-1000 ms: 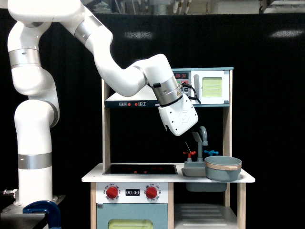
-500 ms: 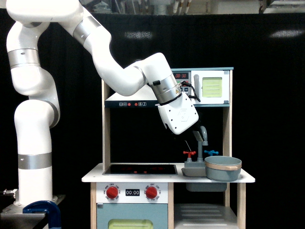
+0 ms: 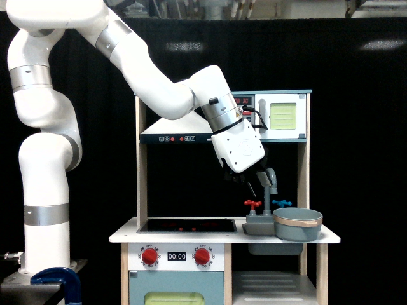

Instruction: Put the bowl inside the kitchen cabinet

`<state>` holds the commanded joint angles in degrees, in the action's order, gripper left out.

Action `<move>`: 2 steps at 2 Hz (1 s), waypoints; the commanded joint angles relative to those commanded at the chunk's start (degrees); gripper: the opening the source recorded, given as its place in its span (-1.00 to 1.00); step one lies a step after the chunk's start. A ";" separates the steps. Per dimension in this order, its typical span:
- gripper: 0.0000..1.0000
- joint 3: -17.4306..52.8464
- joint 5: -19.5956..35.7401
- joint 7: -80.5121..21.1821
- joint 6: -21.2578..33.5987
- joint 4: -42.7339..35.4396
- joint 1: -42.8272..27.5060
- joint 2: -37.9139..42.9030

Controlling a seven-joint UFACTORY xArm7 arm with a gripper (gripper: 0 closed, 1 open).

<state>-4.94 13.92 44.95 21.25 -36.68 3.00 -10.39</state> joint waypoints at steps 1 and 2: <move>1.00 9.77 31.30 -40.14 14.32 -10.52 -3.73 11.69; 1.00 7.48 33.98 -35.77 8.34 -10.43 -5.61 12.26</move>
<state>2.54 47.90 9.18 29.59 -47.11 -2.61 1.88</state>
